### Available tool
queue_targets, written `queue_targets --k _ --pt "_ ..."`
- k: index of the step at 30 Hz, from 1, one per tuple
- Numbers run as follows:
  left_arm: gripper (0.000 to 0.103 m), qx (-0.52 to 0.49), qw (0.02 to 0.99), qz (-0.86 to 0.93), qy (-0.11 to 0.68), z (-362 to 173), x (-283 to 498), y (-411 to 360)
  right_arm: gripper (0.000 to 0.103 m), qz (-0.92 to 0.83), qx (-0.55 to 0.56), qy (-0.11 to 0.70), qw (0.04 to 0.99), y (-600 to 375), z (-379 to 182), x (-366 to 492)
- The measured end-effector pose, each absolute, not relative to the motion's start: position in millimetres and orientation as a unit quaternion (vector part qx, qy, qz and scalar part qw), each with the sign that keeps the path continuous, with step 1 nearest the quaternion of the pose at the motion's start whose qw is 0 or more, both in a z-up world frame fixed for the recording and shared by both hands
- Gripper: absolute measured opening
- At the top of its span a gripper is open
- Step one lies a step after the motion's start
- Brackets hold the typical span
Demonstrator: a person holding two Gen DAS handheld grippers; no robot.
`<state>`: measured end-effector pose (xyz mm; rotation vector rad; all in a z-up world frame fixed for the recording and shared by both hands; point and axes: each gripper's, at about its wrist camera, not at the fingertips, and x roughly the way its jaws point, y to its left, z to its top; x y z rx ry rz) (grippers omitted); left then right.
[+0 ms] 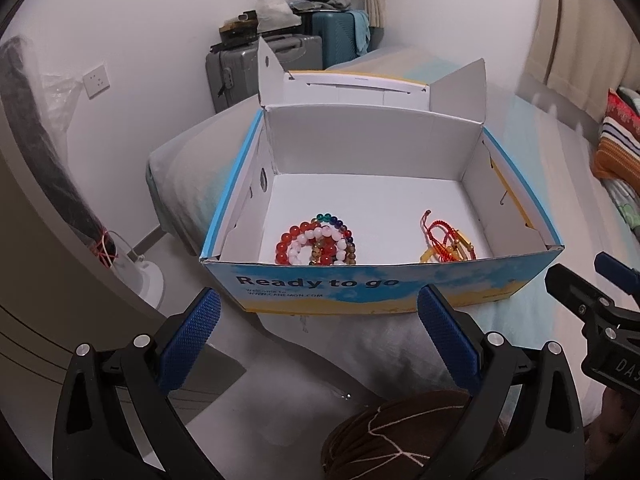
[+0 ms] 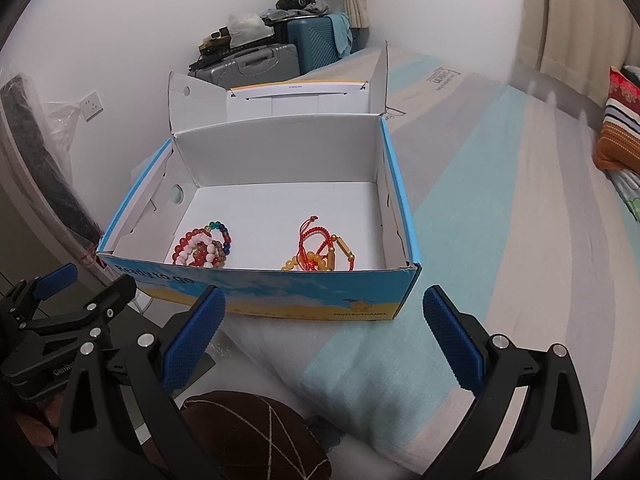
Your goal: Organize jewelry
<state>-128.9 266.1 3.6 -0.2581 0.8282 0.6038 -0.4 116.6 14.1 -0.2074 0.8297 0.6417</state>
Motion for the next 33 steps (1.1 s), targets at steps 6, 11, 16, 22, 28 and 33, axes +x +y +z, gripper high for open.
queue_targets --k 6,11,16,22,28,33 --pt "0.097 -0.110 0.865 0.296 0.391 5 -126 262 0.095 0.303 -0.098 0.397 0.861 114 14 1" --pt "0.097 -0.113 0.862 0.299 0.395 5 -123 262 0.095 0.304 -0.099 0.396 0.861 114 14 0" --pt "0.097 -0.101 0.865 0.294 0.394 5 -121 257 0.095 0.301 -0.101 0.395 0.862 116 13 -1" --pt "0.097 -0.111 0.869 0.278 0.393 5 -118 253 0.095 0.302 -0.102 0.394 0.862 115 13 -2" --pt "0.097 -0.111 0.875 0.281 0.379 8 -118 252 0.095 0.301 -0.105 0.393 0.863 116 13 -2" --pt "0.097 -0.128 0.871 0.274 0.388 10 -116 256 0.095 0.301 -0.106 0.393 0.862 115 13 -2"
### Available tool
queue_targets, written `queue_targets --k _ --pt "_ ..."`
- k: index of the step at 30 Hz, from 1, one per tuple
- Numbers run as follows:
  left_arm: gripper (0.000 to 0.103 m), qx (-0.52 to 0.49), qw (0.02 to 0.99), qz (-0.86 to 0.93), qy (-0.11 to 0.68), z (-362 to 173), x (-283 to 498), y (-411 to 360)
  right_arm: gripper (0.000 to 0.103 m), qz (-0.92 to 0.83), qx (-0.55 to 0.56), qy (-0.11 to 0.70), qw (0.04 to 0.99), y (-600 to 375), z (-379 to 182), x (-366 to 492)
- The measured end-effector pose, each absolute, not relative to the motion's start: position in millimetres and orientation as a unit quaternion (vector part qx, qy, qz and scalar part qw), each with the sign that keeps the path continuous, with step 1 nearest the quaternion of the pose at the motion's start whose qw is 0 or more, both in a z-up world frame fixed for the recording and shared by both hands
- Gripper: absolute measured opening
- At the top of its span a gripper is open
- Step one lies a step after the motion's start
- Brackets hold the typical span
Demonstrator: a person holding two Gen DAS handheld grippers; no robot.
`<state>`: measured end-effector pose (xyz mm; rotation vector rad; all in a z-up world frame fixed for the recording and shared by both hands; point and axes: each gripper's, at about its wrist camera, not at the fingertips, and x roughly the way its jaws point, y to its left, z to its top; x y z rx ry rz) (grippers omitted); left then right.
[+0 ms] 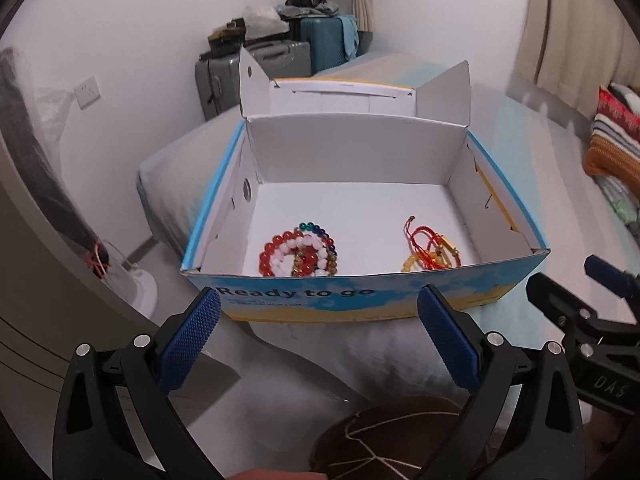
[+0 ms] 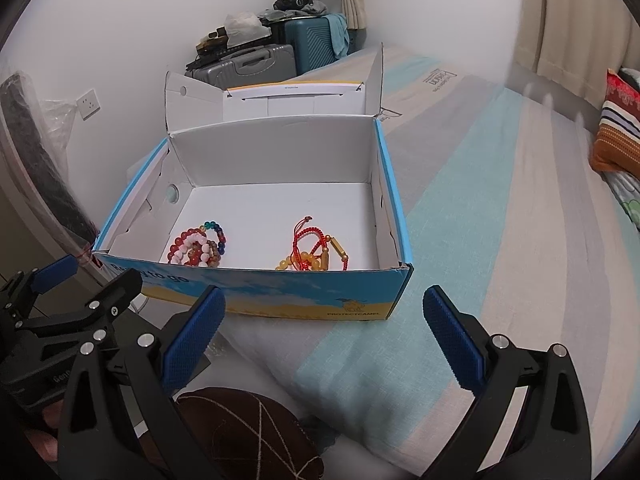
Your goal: Organize jewelry
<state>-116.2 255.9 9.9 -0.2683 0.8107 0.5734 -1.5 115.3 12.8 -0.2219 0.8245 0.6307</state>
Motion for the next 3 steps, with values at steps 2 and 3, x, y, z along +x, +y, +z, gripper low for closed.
queue_targets --k 2,3 --pt "0.097 -0.140 0.870 0.273 0.386 9.2 -117.5 258.2 0.095 0.300 -0.106 0.393 0.863 114.8 13.2 -1.7" --pt "0.097 -0.143 0.870 0.273 0.386 8.4 -117.6 258.9 0.095 0.300 -0.106 0.393 0.863 114.8 13.2 -1.7"
